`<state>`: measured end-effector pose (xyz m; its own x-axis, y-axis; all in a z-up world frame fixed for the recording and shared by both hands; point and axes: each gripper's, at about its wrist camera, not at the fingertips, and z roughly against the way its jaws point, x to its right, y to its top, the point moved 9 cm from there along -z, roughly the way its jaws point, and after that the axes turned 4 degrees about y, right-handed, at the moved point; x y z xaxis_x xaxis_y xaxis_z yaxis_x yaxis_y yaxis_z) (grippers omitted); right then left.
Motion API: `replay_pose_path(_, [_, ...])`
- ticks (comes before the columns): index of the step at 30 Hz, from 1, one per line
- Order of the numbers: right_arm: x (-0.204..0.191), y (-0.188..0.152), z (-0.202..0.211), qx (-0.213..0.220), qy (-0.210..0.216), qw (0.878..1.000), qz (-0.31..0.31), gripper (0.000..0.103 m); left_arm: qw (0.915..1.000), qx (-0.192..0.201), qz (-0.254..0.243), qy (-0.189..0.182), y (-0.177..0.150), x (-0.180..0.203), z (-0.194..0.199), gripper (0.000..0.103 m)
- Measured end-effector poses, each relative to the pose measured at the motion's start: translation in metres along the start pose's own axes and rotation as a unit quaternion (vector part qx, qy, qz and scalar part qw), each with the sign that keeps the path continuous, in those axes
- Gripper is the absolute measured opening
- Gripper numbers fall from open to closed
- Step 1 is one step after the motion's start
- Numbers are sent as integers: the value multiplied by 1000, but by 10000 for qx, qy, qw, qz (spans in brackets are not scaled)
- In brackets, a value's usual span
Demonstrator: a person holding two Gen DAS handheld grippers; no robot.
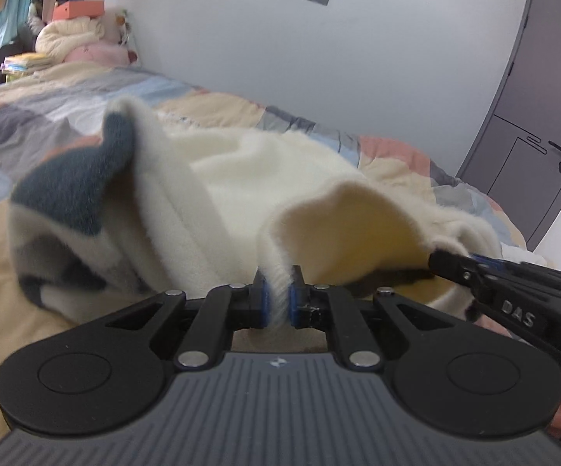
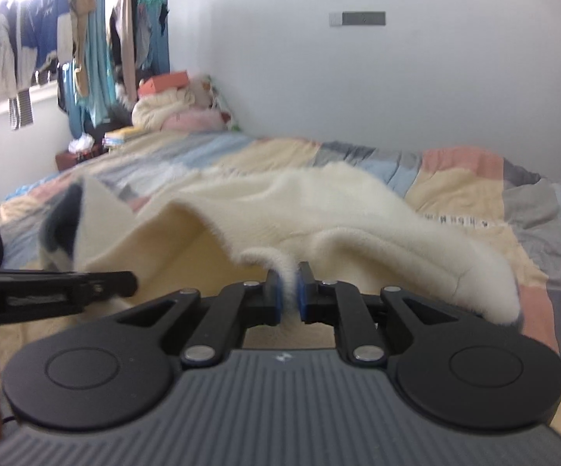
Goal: Fold large clothes
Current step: 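Lift the gripped blanket edge upward with both grippers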
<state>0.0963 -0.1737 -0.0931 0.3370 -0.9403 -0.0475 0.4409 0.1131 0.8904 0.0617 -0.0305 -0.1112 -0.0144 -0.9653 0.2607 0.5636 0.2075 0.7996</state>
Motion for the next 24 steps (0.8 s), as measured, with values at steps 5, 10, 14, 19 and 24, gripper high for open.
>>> replay_pose_path(5, [-3, -3, 16, 244, -93, 9997, 24, 72, 9994, -109, 294, -132, 3, -11, -9, 12])
replay_pose_path(10, [-4, 4, 15, 501, -226, 9983, 188, 74, 9990, -125, 340, -247, 8, -12, -13, 12])
replay_pose_path(14, [-7, 3, 7, 512, -320, 9974, 406, 74, 9989, -131, 322, -305, 11, -10, -15, 12])
replay_pose_path(19, [-20, 4, -2, 526, -505, 9931, 922, 74, 9987, -185, 326, -344, 11, -11, -18, 12])
replay_pose_path(24, [-22, 3, -24, 341, -997, 9837, 1455, 74, 9987, -232, 283, -347, 11, -11, -19, 12])
